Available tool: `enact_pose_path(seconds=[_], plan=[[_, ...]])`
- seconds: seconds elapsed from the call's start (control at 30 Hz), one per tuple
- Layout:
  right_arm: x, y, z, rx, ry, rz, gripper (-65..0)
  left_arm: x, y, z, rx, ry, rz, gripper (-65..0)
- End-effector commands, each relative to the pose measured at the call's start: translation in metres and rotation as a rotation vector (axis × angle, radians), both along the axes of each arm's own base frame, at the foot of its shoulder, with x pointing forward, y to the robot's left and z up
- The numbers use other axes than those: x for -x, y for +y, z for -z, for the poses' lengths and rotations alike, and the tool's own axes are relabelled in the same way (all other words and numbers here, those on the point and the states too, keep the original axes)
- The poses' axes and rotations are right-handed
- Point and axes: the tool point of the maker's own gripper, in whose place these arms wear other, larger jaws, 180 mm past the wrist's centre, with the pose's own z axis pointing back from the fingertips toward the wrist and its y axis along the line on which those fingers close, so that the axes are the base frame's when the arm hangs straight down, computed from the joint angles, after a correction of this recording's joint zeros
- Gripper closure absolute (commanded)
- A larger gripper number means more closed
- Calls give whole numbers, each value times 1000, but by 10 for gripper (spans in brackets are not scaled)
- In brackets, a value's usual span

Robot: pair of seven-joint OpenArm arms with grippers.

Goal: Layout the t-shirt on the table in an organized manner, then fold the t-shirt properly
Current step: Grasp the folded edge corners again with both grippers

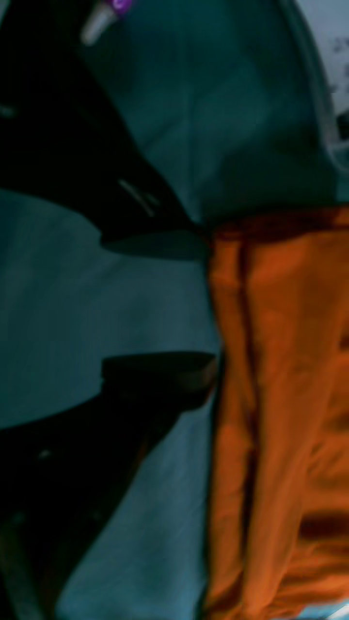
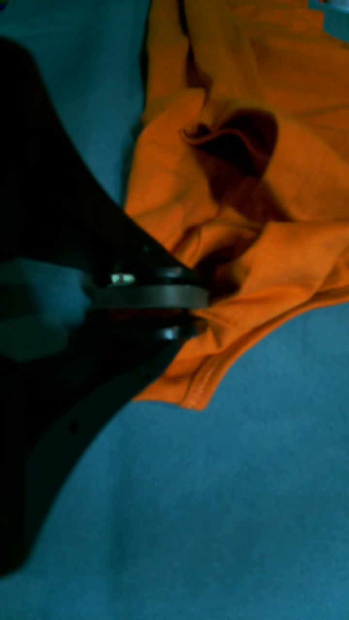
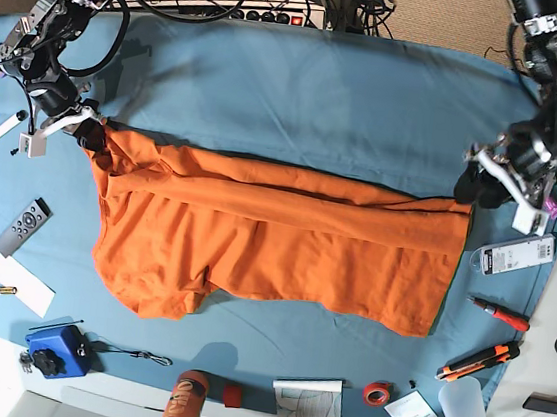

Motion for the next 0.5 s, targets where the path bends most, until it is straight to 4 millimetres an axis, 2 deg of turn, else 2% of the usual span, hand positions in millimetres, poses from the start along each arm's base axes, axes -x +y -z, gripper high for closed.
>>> enact_pose_path(seconds=[0.0,0.17,0.23,0.47], plan=[[3,-4,0,26,33,-13,-43,-11,3,-10,-41,-32,-3,-311],[3,-4,0,25,37,-15,-43,-22,-10,-8,-79,-22,36,-311],[4,-4,0,25,37,-15,-43,-25,-10,-4,-70,-15,34,-311],[4,-4,1,25,38,-15,-43,-34,-8,31,-3,71,27,-311]])
